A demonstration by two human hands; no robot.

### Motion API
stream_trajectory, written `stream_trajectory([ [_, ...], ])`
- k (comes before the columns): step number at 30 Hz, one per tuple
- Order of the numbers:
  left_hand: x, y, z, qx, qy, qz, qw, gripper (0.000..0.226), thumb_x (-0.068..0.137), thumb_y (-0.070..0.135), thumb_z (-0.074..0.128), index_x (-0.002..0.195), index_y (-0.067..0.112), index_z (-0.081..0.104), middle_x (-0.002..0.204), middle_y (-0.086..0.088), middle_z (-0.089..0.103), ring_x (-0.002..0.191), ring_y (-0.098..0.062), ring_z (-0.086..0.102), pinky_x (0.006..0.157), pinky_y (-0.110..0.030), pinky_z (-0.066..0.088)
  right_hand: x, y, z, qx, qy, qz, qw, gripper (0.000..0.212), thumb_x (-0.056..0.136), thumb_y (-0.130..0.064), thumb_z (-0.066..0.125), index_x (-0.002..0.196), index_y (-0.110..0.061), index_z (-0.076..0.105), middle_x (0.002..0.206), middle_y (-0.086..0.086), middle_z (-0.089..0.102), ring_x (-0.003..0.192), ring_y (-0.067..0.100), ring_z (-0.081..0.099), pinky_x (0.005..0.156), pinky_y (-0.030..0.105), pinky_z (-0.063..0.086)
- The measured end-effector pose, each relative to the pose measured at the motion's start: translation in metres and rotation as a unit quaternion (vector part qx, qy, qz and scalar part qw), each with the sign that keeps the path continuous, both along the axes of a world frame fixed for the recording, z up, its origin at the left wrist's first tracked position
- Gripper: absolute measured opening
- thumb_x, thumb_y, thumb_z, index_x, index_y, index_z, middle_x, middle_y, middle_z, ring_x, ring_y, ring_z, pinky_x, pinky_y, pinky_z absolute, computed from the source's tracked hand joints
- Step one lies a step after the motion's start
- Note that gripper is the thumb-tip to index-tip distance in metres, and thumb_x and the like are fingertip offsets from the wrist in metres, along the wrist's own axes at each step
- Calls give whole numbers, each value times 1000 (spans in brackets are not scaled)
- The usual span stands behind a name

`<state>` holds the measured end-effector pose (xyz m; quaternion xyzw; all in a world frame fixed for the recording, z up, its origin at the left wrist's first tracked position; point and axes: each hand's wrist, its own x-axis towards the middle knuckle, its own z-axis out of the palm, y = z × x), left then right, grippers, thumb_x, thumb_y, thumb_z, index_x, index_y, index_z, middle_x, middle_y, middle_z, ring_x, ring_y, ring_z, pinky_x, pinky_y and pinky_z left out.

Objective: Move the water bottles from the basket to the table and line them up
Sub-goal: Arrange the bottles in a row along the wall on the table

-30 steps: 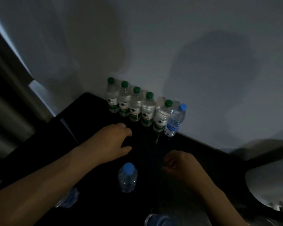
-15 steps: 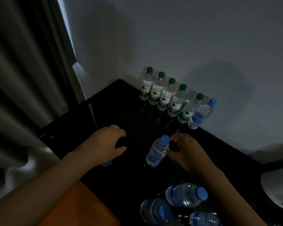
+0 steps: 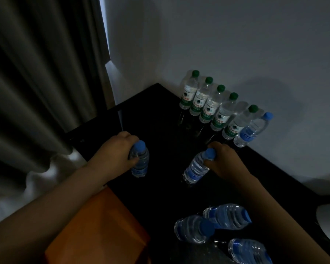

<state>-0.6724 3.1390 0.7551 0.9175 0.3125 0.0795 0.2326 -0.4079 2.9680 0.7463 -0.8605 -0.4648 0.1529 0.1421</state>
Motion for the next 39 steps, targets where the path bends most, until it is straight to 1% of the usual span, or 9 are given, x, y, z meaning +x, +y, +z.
stream_trajectory([
  [7, 7, 0, -8, -36, 13, 24, 999, 50, 82, 22, 68, 129, 15, 51, 119, -6, 51, 102, -22, 57, 89, -33, 48, -1, 1, -2, -1, -5, 10, 1000, 30, 82, -15, 68, 110, -9, 59, 108, 15, 56, 93, 32, 58, 79, 37, 49],
  [10, 12, -1, -8, -48, 12, 28, 998, 48, 83, 23, 67, 128, 15, 51, 116, -7, 51, 99, -22, 57, 89, -35, 49, -1, 1, -3, 8, 3, 7, 1000, 22, 80, -12, 67, 101, -8, 61, 103, 15, 56, 87, 29, 57, 74, 35, 47],
  [16, 29, 5, -7, -74, 42, 54, 995, 38, 81, 31, 70, 111, 13, 57, 106, -7, 50, 94, -22, 54, 84, -32, 46, -1, 0, -6, 18, 18, 0, 1000, 22, 79, -17, 69, 98, -10, 61, 98, 11, 57, 83, 25, 58, 71, 36, 49],
  [22, 35, 7, -11, -68, 29, 54, 996, 25, 79, 19, 71, 96, 3, 62, 96, -7, 48, 88, -25, 56, 73, -27, 40, 7, -5, -5, 30, 50, -5, 998, 17, 75, -15, 71, 89, -11, 62, 91, 6, 59, 81, 21, 59, 69, 36, 51],
  [26, 44, 5, -10, -67, 19, 36, 997, 23, 78, 21, 72, 94, 6, 63, 94, -4, 47, 84, -20, 55, 73, -25, 40, 21, -16, -1, 39, 58, -15, 997, 15, 74, -15, 74, 83, -11, 62, 80, 0, 61, 72, 15, 59, 61, 28, 49],
  [30, 63, 3, -2, -61, -5, 21, 998, 26, 74, 25, 75, 88, 7, 63, 90, -4, 50, 78, -18, 55, 68, -27, 44, 33, -27, 2, 64, 59, -42, 995, 17, 71, -16, 76, 80, -12, 62, 77, 0, 63, 70, 14, 60, 60, 30, 51],
  [33, 82, 2, 4, -41, -10, 10, 999, 30, 70, 31, 77, 77, 8, 59, 81, -2, 51, 70, -15, 53, 56, -22, 37, 49, -34, 10, 72, 65, -80, 992, 19, 72, -22, 78, 80, -20, 61, 77, -9, 61, 69, 4, 58, 61, 24, 51],
  [36, 105, -2, 12, -32, -16, -4, 999, 35, 69, 35, 77, 65, 14, 50, 70, 1, 47, 60, -11, 47, 50, -24, 32, 69, -42, 21, 71, 53, -103, 991, 19, 71, -24, 78, 77, -25, 60, 74, -11, 59, 66, 1, 57, 57, 18, 49],
  [39, 132, -9, 17, -36, -19, -20, 999, 36, 70, 34, 76, 63, 14, 47, 64, 3, 45, 55, -7, 42, 48, -22, 26, 90, -49, 29, 64, 26, -119, 990, 20, 71, -27, 78, 76, -25, 58, 72, -10, 59, 64, 0, 56, 54, 14, 45],
])
